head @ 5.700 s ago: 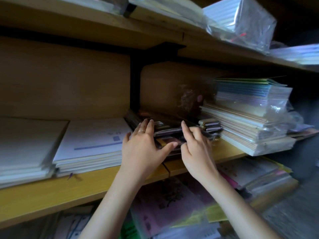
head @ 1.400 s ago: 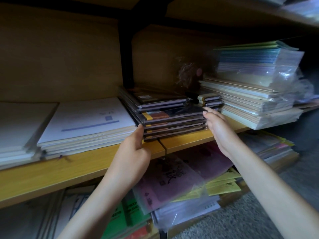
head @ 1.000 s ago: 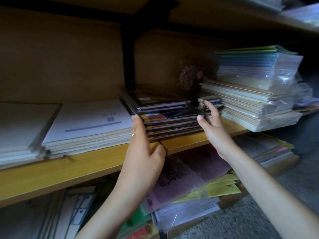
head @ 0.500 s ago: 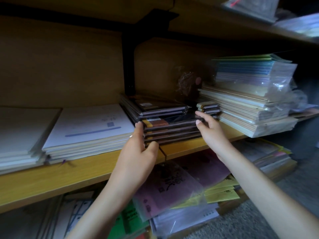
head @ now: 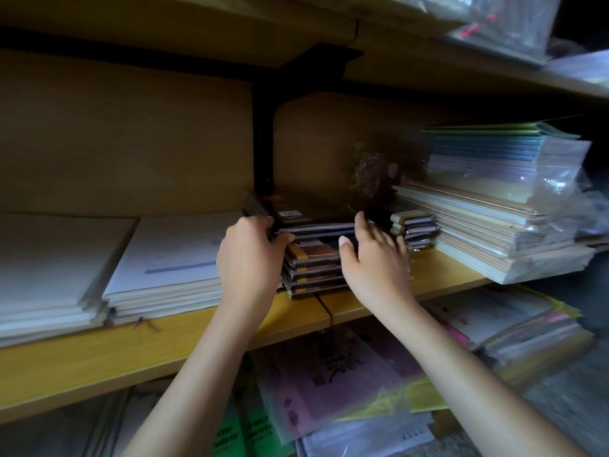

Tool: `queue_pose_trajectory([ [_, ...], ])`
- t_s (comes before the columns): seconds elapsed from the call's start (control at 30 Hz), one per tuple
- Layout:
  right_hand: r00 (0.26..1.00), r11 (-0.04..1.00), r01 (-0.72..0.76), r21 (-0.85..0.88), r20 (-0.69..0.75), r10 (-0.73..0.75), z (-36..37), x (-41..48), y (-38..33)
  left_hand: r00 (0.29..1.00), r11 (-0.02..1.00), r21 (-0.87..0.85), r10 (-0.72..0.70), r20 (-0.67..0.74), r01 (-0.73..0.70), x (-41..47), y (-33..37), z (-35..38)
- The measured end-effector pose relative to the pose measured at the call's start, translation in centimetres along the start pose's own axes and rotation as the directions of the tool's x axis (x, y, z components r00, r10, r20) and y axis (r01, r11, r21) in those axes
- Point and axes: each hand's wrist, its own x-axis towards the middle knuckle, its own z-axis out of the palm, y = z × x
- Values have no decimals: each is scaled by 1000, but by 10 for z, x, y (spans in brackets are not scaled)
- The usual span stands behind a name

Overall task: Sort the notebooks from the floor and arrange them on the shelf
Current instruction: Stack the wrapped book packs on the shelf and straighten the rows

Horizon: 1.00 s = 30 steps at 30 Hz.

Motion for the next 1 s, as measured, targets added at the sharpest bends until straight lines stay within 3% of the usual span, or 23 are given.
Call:
queue_pose_trajectory([
  [0.43,970,997,5,-79,244,14,-14,18,1,1000,984,175,-16,15,13,2,13,-2],
  [0.57,990,996,-48,75,139,38,-16,2,-4,997,985,152,77,19,-79,-13,13,-3],
  [0.67,999,986,-49,156,22,46,-13,-5,-4,990,995,-23,103,95,-102,-24,13,-5],
  [0.8,1000,988,12,157,14,-14,-8,-4,3,973,995,-13,100,207,-100,-31,10,-2],
  [1.0,996,977,81,197,29,-88,-11,-6,13,976,995,-17,101,194,-99,-30,7,1],
])
